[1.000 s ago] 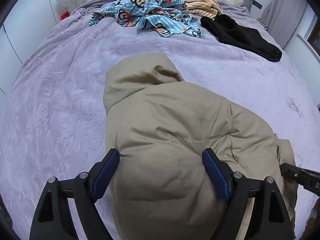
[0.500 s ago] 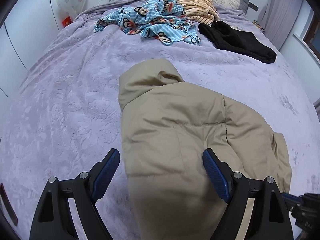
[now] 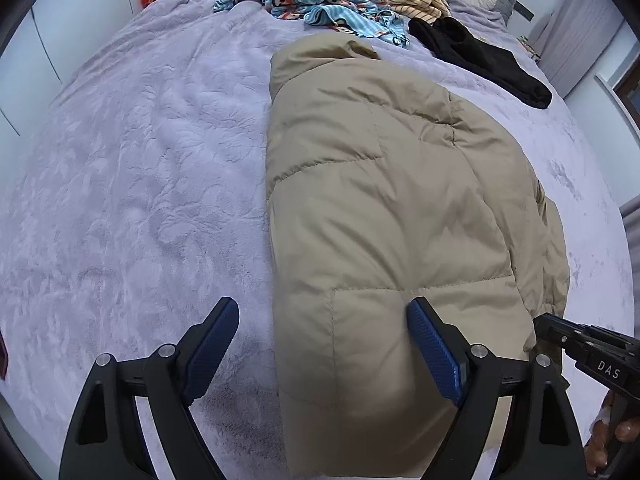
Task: Fold large clothes
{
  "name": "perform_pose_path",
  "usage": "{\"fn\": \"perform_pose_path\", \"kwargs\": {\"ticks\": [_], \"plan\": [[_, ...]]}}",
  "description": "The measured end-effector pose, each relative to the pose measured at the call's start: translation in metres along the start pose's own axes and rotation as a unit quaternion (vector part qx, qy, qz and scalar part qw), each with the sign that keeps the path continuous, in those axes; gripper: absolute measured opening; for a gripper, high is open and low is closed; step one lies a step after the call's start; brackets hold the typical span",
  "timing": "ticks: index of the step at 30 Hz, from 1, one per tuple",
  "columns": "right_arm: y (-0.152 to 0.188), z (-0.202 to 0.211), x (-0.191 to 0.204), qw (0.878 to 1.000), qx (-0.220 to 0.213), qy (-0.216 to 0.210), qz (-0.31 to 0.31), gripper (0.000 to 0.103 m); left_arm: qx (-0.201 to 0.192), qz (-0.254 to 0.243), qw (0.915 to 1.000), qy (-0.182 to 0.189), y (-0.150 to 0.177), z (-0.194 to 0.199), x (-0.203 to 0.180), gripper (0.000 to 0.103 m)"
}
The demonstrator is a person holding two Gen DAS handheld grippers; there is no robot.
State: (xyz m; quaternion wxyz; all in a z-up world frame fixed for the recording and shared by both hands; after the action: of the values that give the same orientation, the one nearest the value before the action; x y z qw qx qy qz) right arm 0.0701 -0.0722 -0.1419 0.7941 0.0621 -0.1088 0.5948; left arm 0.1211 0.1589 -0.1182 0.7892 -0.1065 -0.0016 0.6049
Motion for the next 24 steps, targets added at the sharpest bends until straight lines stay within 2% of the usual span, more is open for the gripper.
{"fn": "perform_pose_path", "kwargs": {"ticks": [8, 15, 24], "plan": [[0.017, 0.022, 0.007, 1.000, -0.006, 0.007, -0.018, 0.015, 0.011, -0.008, 0.9999, 0.001, 0.013, 0.013, -0.002, 0.088], [0.037, 0.033, 0.005, 1.000, 0.000, -0.004, -0.026, 0.015, 0.020, -0.006, 0.9998, -0.008, 0.024, 0.023, -0.006, 0.088], [0.055, 0.045, -0.007, 1.000, 0.004, -0.025, -0.011, 0.015, 0.019, 0.009, 0.9994, -0.027, 0.052, 0.039, -0.029, 0.088]]}}
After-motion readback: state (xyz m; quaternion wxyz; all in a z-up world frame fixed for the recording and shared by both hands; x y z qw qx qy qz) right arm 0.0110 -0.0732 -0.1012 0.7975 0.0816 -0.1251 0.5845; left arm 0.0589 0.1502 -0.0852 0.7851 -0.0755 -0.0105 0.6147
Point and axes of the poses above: each gripper's, at about its wrist camera, not at the fingertips, and z roughly against the way its jaws point, x to its left, y to its underside, the point moved 2 cm from there along -z, roughly the way its jaws point, and after that the axes turned 10 degrees about x, right-handed, at the moved point
